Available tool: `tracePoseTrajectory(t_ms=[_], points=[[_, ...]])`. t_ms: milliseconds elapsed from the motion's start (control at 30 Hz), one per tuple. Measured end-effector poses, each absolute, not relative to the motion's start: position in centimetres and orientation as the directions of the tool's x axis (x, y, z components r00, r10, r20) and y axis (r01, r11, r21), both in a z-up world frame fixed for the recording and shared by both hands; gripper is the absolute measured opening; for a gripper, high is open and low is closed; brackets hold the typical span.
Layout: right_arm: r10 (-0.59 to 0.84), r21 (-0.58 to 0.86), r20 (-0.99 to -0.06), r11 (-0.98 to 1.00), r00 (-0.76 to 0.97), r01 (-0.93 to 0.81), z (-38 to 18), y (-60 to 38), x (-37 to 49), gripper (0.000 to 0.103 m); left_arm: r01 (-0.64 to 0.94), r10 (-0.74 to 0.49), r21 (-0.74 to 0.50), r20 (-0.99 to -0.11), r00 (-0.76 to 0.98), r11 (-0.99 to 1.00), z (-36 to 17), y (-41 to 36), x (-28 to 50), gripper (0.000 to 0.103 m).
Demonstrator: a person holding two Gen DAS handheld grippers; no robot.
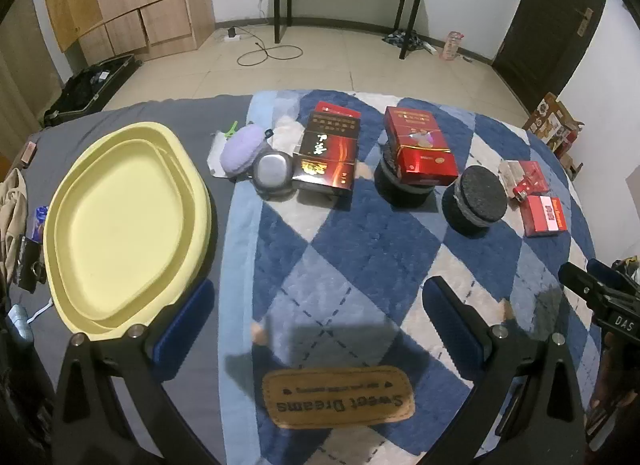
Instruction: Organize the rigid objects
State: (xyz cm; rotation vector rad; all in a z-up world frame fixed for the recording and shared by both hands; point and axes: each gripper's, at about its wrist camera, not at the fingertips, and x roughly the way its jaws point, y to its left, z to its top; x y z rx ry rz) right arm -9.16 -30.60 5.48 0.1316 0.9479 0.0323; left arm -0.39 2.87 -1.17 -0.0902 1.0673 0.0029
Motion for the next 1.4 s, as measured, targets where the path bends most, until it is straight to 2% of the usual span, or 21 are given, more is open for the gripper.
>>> tracePoseTrajectory(t_ms=[833,1000,1300,1400], points=[[0.056,0.127,-0.832,0.988,0.552,0.091,2.9,-33.1,-7.5,0.103,-0.032,-0.057,-0.081,-0.883,0.466,0.996,-2.3,3.1,1.0,0.103],[0.017,0.104,-0.818,0.988,0.574,0.118,2.8,-34.6,-5.4,0.103,0.0,-0.094,-0.106,-0.879,0.467,0.994,-2.5,3.6,4.6,0.103],[0.017,0.103,-0.834,0.987,0.552,0.125,1.3,-36.5,-0.3,0.103,0.151,-0.086,-0.02,-0.89,0.448,0.988,-3.6,1.3,12.5,0.102],[0.031,0.113,-0.843,0.986,0.536,0.121,0.3,-36.8,1.1,0.103,0.152,-0.068,-0.007,-0.914,0.401,0.988,-5.3,1.1,14.4,0.096]])
